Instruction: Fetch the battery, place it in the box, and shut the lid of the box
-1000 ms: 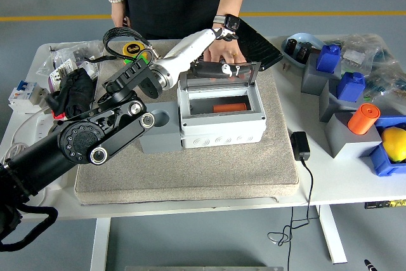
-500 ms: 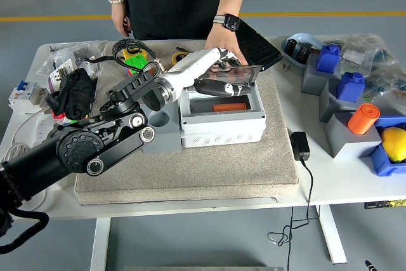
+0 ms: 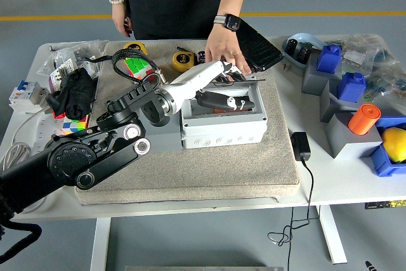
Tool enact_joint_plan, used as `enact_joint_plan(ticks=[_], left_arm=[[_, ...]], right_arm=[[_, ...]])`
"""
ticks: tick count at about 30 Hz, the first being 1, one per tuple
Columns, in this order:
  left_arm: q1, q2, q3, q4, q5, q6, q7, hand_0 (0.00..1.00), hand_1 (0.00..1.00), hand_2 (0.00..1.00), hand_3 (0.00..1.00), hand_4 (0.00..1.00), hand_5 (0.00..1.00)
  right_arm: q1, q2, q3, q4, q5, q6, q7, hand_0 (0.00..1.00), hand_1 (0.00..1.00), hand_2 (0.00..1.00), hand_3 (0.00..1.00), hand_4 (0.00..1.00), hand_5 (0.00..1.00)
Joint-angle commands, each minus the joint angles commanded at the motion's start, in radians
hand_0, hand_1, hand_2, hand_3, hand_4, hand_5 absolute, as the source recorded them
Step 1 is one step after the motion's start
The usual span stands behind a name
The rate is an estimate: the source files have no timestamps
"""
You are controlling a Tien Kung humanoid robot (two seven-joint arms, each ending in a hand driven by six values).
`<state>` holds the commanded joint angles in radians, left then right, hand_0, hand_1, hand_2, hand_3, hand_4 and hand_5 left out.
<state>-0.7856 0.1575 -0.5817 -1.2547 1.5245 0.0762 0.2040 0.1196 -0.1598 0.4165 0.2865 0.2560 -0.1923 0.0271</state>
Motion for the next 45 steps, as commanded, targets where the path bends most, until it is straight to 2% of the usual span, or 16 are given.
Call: enact_joint_plan(ticks=[11, 22, 24, 26, 27, 32, 33, 34, 38, 39, 42, 45], left_arm=[[0.045, -0.005, 0.008, -0.033, -0.013, -0.010, 0.011, 0.669, 0.622, 0.648, 0.689, 0.998, 0.592], [0.070, -0.006, -0.002, -0.022, -0.037, -0.006, 0.002, 0.665, 0.620, 0.644, 0.686, 0.998, 0.586], [0.087, -0.004, -0.029, -0.027, -0.064, 0.012, -0.015, 0.665, 0.620, 0.644, 0.686, 0.998, 0.586], [0.113, -0.001, -0.073, -0.032, -0.128, 0.040, -0.053, 0.665, 0.620, 0.644, 0.686, 0.998, 0.586], [0.125, 0.001, -0.093, -0.034, -0.162, 0.054, -0.074, 0.519, 0.615, 0.625, 0.675, 0.998, 0.573], [0.183, 0.012, -0.196, -0.056, -0.311, 0.101, -0.192, 0.519, 0.615, 0.625, 0.675, 0.998, 0.573], [0.197, 0.015, -0.222, -0.060, -0.341, 0.107, -0.207, 0.376, 0.531, 0.565, 0.604, 0.998, 0.550], [0.207, 0.017, -0.241, -0.062, -0.363, 0.110, -0.214, 0.376, 0.531, 0.565, 0.604, 0.998, 0.550], [0.254, 0.029, -0.332, -0.064, -0.451, 0.114, -0.214, 0.376, 0.531, 0.565, 0.604, 0.998, 0.550], [0.264, 0.032, -0.351, -0.064, -0.464, 0.111, -0.203, 0.350, 0.472, 0.527, 0.556, 0.998, 0.538], [0.294, 0.049, -0.411, -0.060, -0.501, 0.079, -0.158, 0.350, 0.472, 0.527, 0.556, 0.998, 0.538], [0.318, 0.063, -0.463, -0.059, -0.540, 0.066, -0.154, 0.341, 0.458, 0.516, 0.530, 0.998, 0.520]], right_arm=[[-0.001, 0.001, 0.001, 0.000, 0.000, 0.003, 0.000, 0.727, 0.665, 0.653, 0.599, 0.998, 0.608], [0.000, 0.000, 0.001, 0.002, -0.003, 0.003, 0.002, 0.727, 0.665, 0.653, 0.599, 0.998, 0.609], [0.001, 0.000, 0.002, 0.002, -0.004, 0.002, 0.002, 0.727, 0.665, 0.653, 0.599, 0.998, 0.609], [0.001, 0.000, 0.000, 0.001, -0.002, 0.003, 0.001, 0.727, 0.665, 0.653, 0.599, 0.998, 0.609], [0.001, 0.001, -0.001, 0.001, -0.001, 0.004, 0.001, 0.727, 0.665, 0.653, 0.599, 0.998, 0.607], [-0.002, 0.001, -0.019, -0.003, 0.013, 0.009, -0.004, 0.727, 0.665, 0.653, 0.599, 0.998, 0.607], [-0.002, 0.001, -0.024, -0.004, 0.017, 0.010, -0.005, 0.727, 0.665, 0.653, 0.599, 0.998, 0.608], [-0.002, 0.001, -0.026, -0.005, 0.020, 0.011, -0.005, 0.727, 0.665, 0.653, 0.599, 0.998, 0.608], [-0.002, 0.000, -0.035, -0.007, 0.028, 0.014, -0.008, 0.727, 0.665, 0.653, 0.599, 0.998, 0.608], [-0.002, 0.000, -0.037, -0.008, 0.030, 0.015, -0.009, 0.727, 0.666, 0.653, 0.599, 0.998, 0.609], [0.001, -0.001, -0.047, -0.010, 0.038, 0.019, -0.014, 0.727, 0.666, 0.653, 0.599, 0.998, 0.609], [0.002, -0.001, -0.052, -0.011, 0.044, 0.022, -0.018, 0.727, 0.667, 0.653, 0.599, 0.998, 0.608]])
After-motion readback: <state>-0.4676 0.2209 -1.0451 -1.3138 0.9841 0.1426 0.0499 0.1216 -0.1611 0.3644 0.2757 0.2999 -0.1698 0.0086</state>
